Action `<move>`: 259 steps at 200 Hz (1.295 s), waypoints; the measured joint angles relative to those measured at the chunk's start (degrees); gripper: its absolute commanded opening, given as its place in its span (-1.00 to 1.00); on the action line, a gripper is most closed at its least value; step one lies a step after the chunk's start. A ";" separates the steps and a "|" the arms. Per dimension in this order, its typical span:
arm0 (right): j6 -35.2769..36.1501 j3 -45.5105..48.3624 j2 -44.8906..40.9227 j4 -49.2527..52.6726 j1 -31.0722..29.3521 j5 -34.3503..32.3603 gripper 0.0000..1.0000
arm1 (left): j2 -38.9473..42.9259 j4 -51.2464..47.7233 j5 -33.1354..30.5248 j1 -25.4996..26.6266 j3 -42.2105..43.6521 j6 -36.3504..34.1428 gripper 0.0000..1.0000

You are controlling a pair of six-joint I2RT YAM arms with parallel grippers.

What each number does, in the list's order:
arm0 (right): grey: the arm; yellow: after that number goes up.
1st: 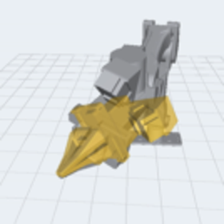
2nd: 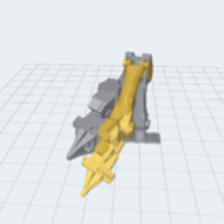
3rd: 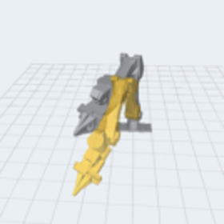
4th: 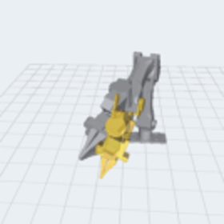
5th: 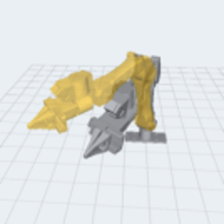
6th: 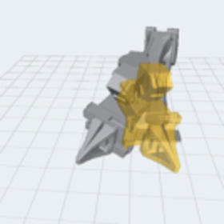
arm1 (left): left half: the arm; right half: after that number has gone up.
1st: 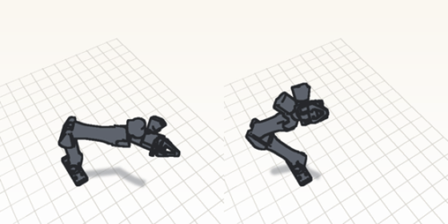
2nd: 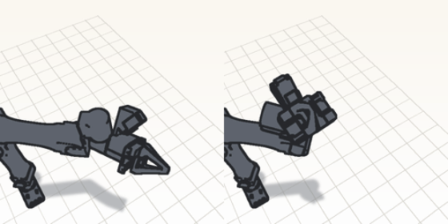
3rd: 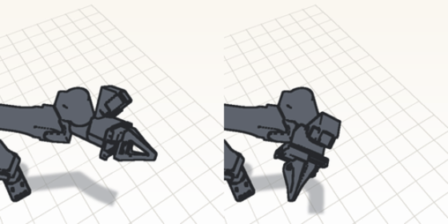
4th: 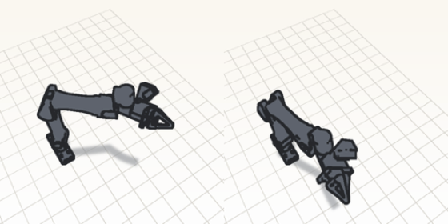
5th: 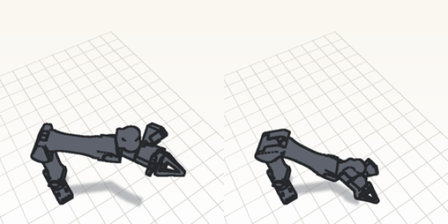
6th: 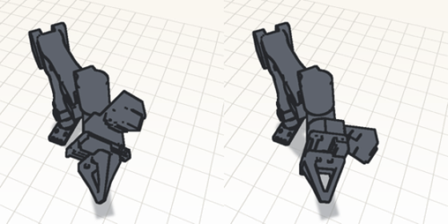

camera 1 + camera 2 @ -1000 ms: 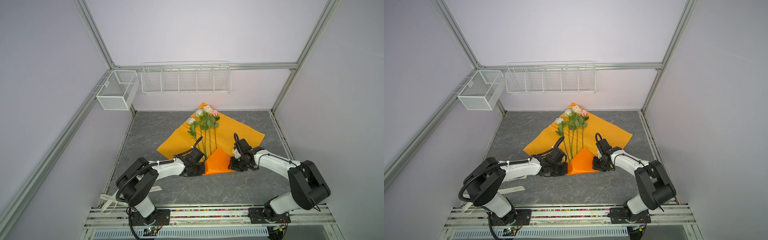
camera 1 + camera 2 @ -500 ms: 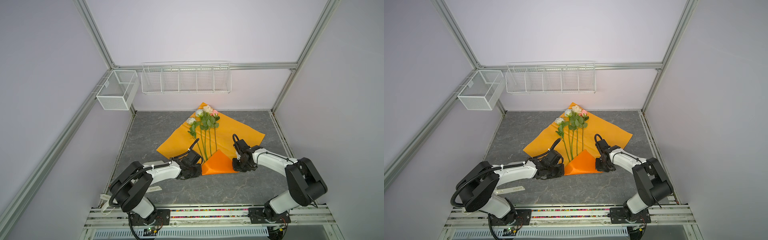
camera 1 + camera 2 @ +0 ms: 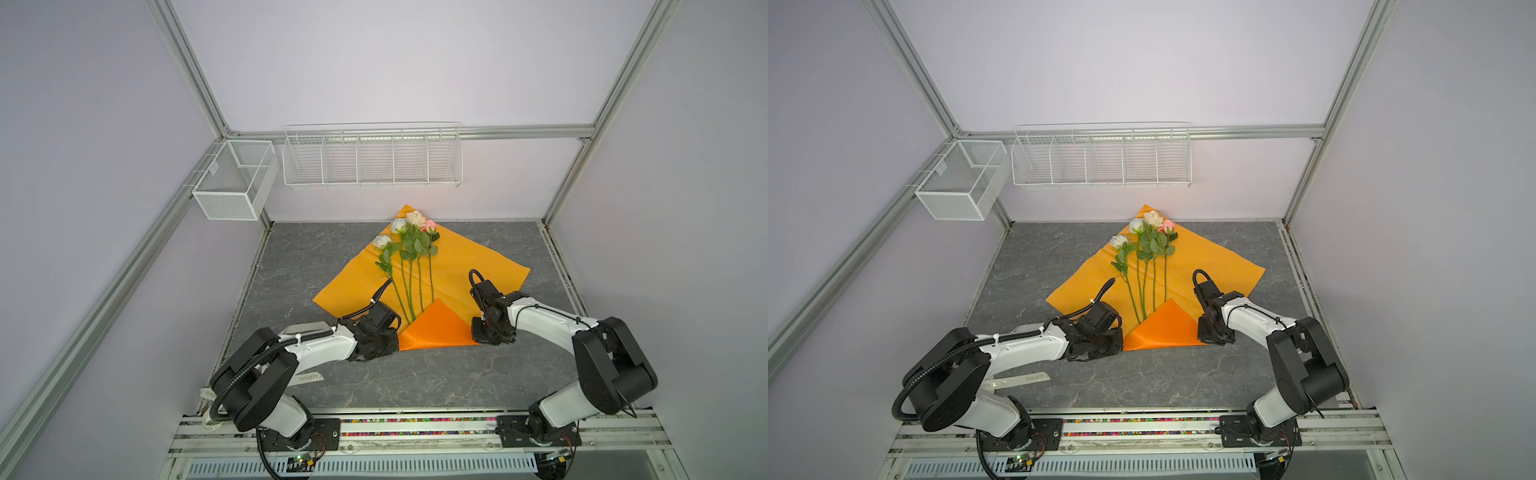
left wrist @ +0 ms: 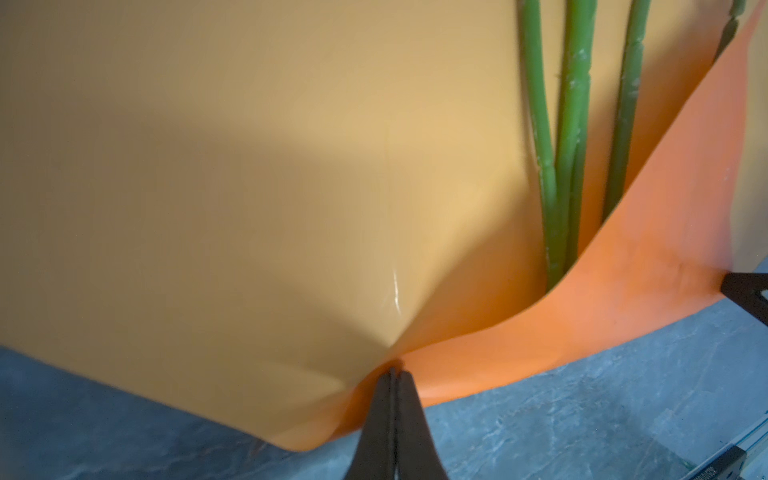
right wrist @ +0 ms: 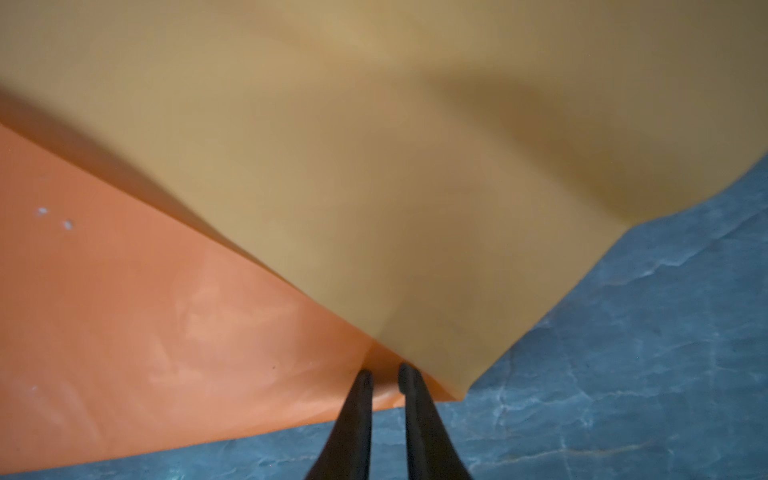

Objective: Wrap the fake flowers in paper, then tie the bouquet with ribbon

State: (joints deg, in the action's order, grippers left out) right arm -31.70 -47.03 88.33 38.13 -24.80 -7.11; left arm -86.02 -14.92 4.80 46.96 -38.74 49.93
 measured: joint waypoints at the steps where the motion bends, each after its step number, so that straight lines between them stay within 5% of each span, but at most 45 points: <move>1: -0.02 0.00 0.00 0.00 0.02 -0.07 -0.61 | 0.04 0.00 -0.02 0.00 0.02 0.02 -1.00; 76: 0.79 -0.35 -2.97 2.69 0.26 -0.09 -0.48 | 2.19 -0.76 -1.84 -0.09 1.62 0.81 -1.00; 129: 3.37 -10.86 -11.23 -1.36 -7.69 11.96 -0.56 | 2.16 -0.81 -1.77 -0.15 1.60 0.79 -1.00; 190: -2.01 -13.64 4.87 -9.53 -20.02 19.43 -0.69 | 2.16 -1.14 -1.75 -0.20 1.49 0.37 -1.00; 259: -4.98 -17.00 14.64 -13.70 -21.51 21.75 -0.75 | 2.58 -1.81 -1.79 -0.20 1.51 0.37 -1.00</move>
State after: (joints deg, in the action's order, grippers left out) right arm -36.69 -64.03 102.98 24.43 -46.30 14.63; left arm -83.44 -16.73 3.01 46.76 -37.23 50.30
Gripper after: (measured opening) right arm 0.130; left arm 0.048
